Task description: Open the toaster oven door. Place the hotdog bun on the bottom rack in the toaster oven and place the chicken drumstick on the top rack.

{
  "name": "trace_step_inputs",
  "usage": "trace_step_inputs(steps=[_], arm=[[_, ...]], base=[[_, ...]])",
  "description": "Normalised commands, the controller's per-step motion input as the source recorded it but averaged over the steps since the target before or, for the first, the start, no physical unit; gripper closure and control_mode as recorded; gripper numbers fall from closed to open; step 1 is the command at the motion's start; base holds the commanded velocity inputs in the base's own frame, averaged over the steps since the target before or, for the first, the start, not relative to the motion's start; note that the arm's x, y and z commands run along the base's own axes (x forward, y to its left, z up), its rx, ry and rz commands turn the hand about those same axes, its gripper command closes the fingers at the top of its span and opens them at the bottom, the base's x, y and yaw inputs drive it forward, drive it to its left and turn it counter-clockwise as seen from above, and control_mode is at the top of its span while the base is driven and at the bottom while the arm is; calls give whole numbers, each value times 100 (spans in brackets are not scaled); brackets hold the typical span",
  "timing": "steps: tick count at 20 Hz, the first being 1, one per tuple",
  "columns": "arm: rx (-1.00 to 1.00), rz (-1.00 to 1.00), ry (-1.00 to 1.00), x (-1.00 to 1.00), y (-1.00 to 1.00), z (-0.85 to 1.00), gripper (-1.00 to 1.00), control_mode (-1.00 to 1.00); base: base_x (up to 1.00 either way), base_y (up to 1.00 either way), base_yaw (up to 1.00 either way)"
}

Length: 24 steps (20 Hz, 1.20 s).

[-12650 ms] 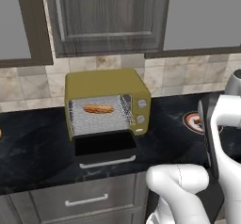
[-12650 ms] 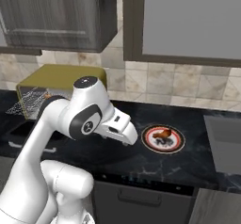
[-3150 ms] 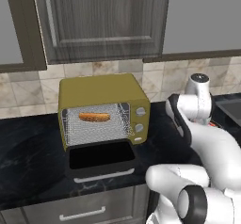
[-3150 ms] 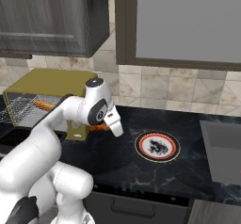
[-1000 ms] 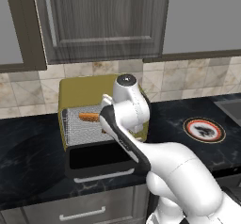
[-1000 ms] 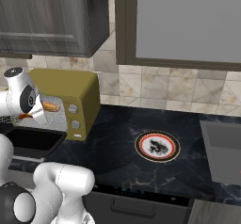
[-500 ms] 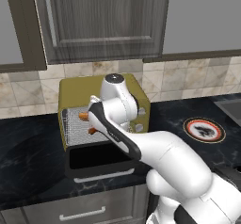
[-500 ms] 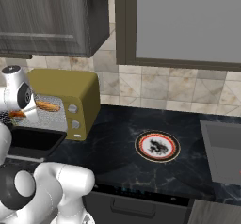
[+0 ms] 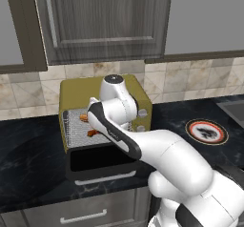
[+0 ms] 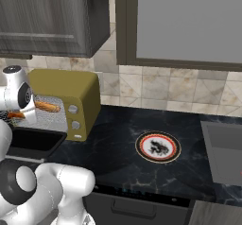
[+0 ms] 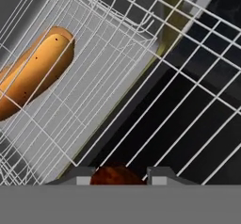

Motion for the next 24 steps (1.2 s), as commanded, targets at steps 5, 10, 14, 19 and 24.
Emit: trace_step_inputs(steps=[5, 10, 14, 19, 24], arm=[[0, -11, 0, 0, 8, -1, 100, -100], [0, -18, 0, -4, 2, 1, 100, -100], [0, -21, 0, 0, 0, 0, 100, -100], [0, -21, 1, 0, 0, 0, 100, -100], [0, -14, 3, 0, -1, 0, 100, -100]], base=[[0, 0, 0], [0, 0, 0], [0, 0, 0], [0, 0, 0], [0, 0, 0]])
